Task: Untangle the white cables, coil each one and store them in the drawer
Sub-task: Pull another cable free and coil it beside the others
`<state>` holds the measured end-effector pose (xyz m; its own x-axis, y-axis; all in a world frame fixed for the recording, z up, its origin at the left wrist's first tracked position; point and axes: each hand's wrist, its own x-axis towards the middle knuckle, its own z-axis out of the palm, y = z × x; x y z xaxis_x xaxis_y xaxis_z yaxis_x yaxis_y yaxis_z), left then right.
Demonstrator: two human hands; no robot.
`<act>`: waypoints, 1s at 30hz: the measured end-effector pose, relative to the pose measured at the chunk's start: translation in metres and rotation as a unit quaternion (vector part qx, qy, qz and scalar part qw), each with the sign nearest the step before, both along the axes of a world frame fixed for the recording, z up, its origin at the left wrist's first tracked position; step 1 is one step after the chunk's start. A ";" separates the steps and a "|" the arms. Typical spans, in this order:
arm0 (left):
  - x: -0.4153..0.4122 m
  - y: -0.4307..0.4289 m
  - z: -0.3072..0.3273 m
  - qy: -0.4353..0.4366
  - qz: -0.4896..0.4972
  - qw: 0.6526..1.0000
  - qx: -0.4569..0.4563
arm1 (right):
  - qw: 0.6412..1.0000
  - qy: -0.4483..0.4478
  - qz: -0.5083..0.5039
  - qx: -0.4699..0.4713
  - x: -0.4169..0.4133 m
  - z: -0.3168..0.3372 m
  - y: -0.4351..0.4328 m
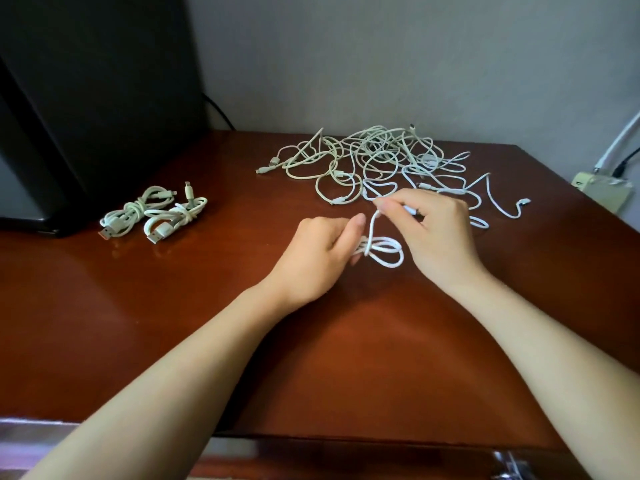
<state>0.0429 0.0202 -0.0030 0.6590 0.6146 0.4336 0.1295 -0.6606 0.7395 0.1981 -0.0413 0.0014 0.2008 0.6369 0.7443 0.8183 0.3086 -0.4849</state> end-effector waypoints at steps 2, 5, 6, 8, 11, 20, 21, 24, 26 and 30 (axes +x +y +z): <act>0.000 0.001 0.002 -0.031 0.017 0.999 -0.019 | 0.998 0.036 -0.004 -0.045 0.002 -0.002 0.001; 0.001 0.004 0.003 -0.068 0.051 0.996 -0.042 | 0.993 0.063 0.010 -0.096 0.000 -0.005 0.002; 0.001 0.005 0.003 -0.080 0.065 0.993 -0.052 | 0.993 0.060 0.016 -0.103 -0.003 -0.005 0.002; 0.002 0.007 0.003 -0.104 0.089 0.987 -0.078 | 0.991 0.057 0.024 -0.117 -0.008 -0.004 0.002; 0.003 0.010 0.004 -0.138 0.118 0.973 -0.142 | 0.987 0.049 0.047 -0.145 -0.015 -0.003 -0.001; 0.002 0.015 -0.001 -0.137 0.193 0.945 -0.225 | 0.975 -0.074 0.095 -0.187 -0.032 -0.009 -0.009; 0.003 0.015 -0.002 -0.131 0.203 0.945 -0.221 | 0.973 -0.089 0.098 -0.190 -0.034 -0.009 -0.009; 0.002 0.014 -0.003 -0.100 0.224 0.957 -0.155 | 0.968 -0.138 0.103 -0.182 -0.036 -0.009 -0.011; 0.001 0.011 -0.001 -0.080 0.229 0.967 -0.075 | 0.969 -0.188 0.083 -0.140 -0.036 -0.007 -0.013; 0.000 0.013 0.000 -0.047 0.240 0.969 0.025 | 0.969 -0.243 0.038 -0.024 -0.034 -0.002 -0.013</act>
